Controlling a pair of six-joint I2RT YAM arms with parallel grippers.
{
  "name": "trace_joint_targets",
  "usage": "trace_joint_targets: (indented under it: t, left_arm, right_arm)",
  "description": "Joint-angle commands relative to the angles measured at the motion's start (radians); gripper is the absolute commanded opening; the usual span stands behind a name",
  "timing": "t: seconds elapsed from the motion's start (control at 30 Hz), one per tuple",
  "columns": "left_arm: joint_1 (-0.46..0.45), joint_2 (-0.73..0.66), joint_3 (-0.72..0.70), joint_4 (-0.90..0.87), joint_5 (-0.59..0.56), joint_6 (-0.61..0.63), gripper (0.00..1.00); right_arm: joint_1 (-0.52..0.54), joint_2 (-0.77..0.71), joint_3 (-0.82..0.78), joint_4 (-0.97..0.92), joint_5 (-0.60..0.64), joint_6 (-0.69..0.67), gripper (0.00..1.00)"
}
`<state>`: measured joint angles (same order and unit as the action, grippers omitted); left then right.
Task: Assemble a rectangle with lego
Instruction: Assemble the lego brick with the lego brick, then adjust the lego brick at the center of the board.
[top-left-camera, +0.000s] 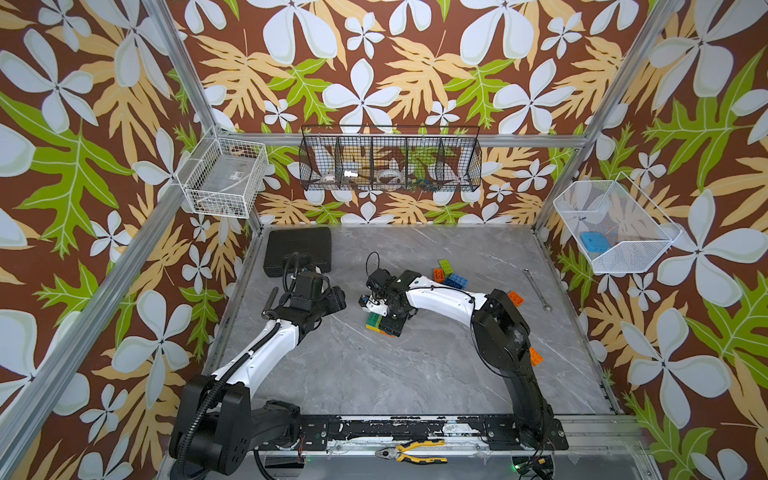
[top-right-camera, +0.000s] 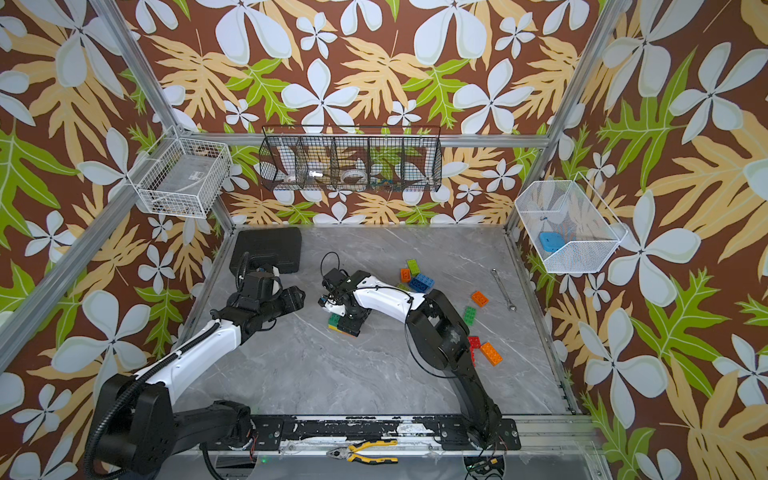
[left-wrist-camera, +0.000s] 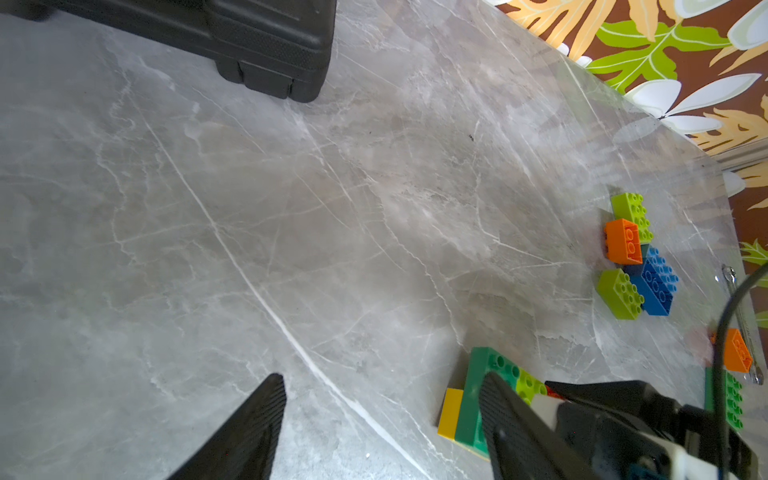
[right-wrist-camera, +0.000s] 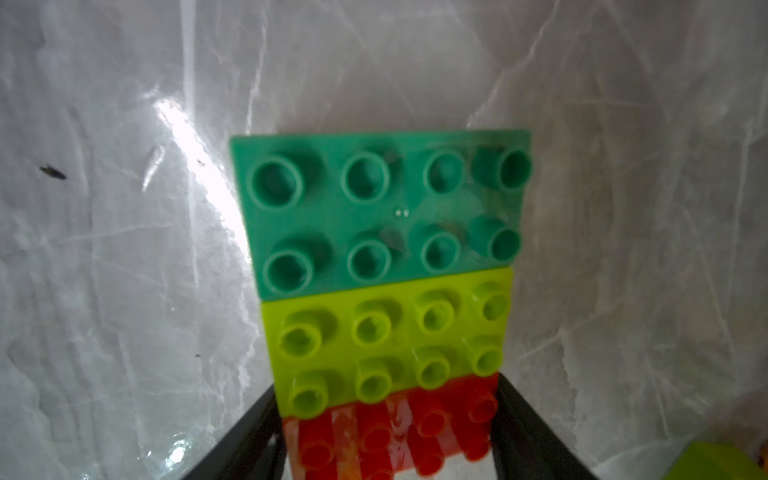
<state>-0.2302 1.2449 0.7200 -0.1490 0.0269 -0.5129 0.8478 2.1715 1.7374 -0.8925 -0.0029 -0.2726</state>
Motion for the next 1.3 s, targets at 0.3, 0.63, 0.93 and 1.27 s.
trace_joint_targets:
  t: [0.3, 0.63, 0.93, 1.27]
  left_arm:
    - [0.002, -0.016, 0.008, 0.004, 0.001, 0.004, 0.76]
    - [-0.002, 0.014, 0.017, 0.021, 0.021, 0.003, 0.72]
    - [-0.150, 0.196, 0.108, 0.074, 0.005, -0.010, 0.68]
    - [-0.178, 0.347, 0.156, 0.133, 0.051, -0.014, 0.65]
  right_arm:
    - [0.002, -0.091, -0.025, 0.024, 0.014, 0.039, 0.85]
    - [-0.069, -0.308, -0.227, 0.267, -0.093, 0.426, 0.72]
    - [-0.116, -0.498, -0.583, 0.641, -0.158, 1.018, 0.32]
    - [-0.093, -0.354, -0.536, 0.724, -0.144, 1.112, 0.19]
